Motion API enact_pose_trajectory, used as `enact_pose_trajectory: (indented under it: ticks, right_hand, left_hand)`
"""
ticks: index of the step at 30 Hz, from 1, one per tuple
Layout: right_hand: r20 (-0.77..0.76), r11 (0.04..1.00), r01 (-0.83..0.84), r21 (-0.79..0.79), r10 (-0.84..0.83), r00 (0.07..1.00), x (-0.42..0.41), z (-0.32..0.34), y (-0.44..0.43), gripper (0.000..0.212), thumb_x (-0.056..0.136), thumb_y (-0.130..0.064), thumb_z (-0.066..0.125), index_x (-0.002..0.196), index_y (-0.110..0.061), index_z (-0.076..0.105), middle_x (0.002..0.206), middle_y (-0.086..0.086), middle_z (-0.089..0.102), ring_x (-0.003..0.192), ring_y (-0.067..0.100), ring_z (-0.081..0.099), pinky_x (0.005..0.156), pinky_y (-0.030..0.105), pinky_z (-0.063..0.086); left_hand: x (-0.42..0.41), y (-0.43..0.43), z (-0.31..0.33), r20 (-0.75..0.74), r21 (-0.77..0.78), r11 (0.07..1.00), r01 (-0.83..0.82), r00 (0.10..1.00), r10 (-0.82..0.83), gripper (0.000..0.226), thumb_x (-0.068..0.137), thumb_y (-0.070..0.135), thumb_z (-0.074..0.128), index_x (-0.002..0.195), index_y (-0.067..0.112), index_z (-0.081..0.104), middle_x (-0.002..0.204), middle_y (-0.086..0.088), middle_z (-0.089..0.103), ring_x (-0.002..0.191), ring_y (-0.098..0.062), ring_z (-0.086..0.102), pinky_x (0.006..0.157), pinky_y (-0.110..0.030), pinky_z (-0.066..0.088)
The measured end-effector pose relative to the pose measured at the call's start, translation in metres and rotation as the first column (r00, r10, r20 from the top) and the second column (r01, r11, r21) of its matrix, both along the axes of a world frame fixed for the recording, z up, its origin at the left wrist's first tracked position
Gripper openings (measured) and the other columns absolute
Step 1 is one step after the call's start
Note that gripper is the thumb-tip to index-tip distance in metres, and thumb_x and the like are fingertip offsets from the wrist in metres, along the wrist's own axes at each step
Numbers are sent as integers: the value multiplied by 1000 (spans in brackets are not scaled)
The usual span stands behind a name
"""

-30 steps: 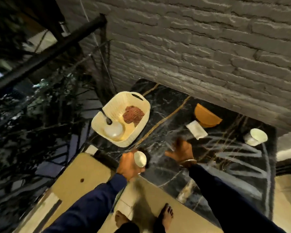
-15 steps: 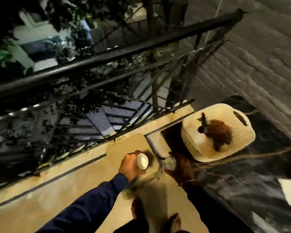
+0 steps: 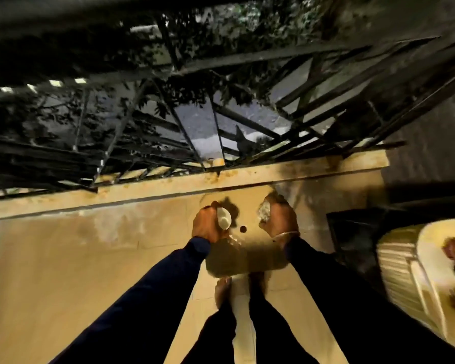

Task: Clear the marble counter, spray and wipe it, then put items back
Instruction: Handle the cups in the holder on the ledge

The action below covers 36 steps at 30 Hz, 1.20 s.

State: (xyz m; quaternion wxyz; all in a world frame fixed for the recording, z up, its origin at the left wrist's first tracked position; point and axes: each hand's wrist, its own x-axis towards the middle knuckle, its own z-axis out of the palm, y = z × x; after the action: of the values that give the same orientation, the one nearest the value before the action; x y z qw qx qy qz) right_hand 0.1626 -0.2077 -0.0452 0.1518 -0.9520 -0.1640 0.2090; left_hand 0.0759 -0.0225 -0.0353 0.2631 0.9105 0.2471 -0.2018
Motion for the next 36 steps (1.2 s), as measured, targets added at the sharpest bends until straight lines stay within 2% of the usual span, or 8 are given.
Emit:
enact_pose_trajectory:
  ticks: [6, 14, 22, 24, 27, 30, 33, 36]
  right_hand:
    - [-111, 996, -72, -48, 66, 992, 34, -46, 16, 42, 74, -19, 73, 112, -5, 61, 108, 18, 65, 100, 37, 61, 84, 37, 50]
    - [-197, 992, -74, -99, 54, 979, 43, -72, 26, 36, 86, -14, 63, 119, 0, 60, 118, 20, 62, 109, 35, 57, 87, 30, 43]
    - [-140, 986, -109, -129, 91, 986, 41, -81, 31, 75, 66, -24, 79, 132, -5, 49, 129, 21, 55, 114, 38, 57, 93, 39, 51]
    - [-76, 977, -163, -139, 153, 985, 40, -87, 29, 96, 57, -34, 84, 139, -7, 41, 137, 19, 48, 125, 37, 49, 103, 42, 46]
    - [-57, 975, -177, -134, 171, 984, 36, -80, 26, 98, 59, -45, 82, 140, -10, 39, 142, 15, 43, 132, 33, 41, 110, 42, 37]
    - [-83, 982, -153, -110, 144, 986, 30, -61, 20, 84, 65, -47, 80, 133, -7, 48, 134, 17, 51, 124, 35, 48, 103, 44, 43]
    - [51, 980, -155, -128, 162, 985, 24, -26, 7, 88, 57, -56, 81, 126, -10, 52, 132, 16, 52, 120, 34, 51, 97, 44, 46]
    - [139, 989, -124, -77, 134, 981, 10, 23, -5, 85, 60, -53, 80, 127, -8, 53, 134, 19, 52, 120, 38, 51, 97, 45, 46]
  left_hand:
    - [28, 18, -55, -11, 7, 998, -68, 998, 69, 72, 66, 39, 87, 126, 15, 55, 116, -12, 66, 102, -34, 65, 81, -39, 55]
    - [43, 17, -82, -59, 1, 999, -50, 997, 50, 72, 66, 49, 84, 124, 18, 57, 117, -8, 67, 100, -29, 66, 81, -36, 54]
    - [46, 16, -91, -81, 49, 999, -4, 997, 8, 72, 64, 47, 87, 122, 17, 57, 115, -9, 67, 100, -28, 65, 79, -35, 51]
    - [46, 16, -93, -104, 75, 997, 29, 994, -21, 72, 65, 46, 86, 122, 16, 54, 114, -9, 67, 99, -28, 65, 78, -35, 52]
    - [43, 13, -91, -120, 79, 995, 55, 992, -45, 79, 64, 49, 85, 126, 18, 47, 115, -8, 63, 101, -29, 63, 78, -36, 52]
    - [37, 8, -77, -101, 79, 992, 98, 991, -90, 90, 64, 46, 85, 136, 19, 37, 127, -12, 54, 115, -31, 55, 91, -38, 49]
    - [35, 0, -42, -100, 149, 965, 214, 975, -201, 105, 66, 45, 85, 148, 12, 28, 147, -16, 39, 136, -34, 36, 114, -39, 31]
    - [31, -14, 3, -31, 178, 931, 318, 948, -318, 104, 73, 53, 77, 151, 8, 25, 157, -16, 27, 145, -32, 23, 122, -40, 17]
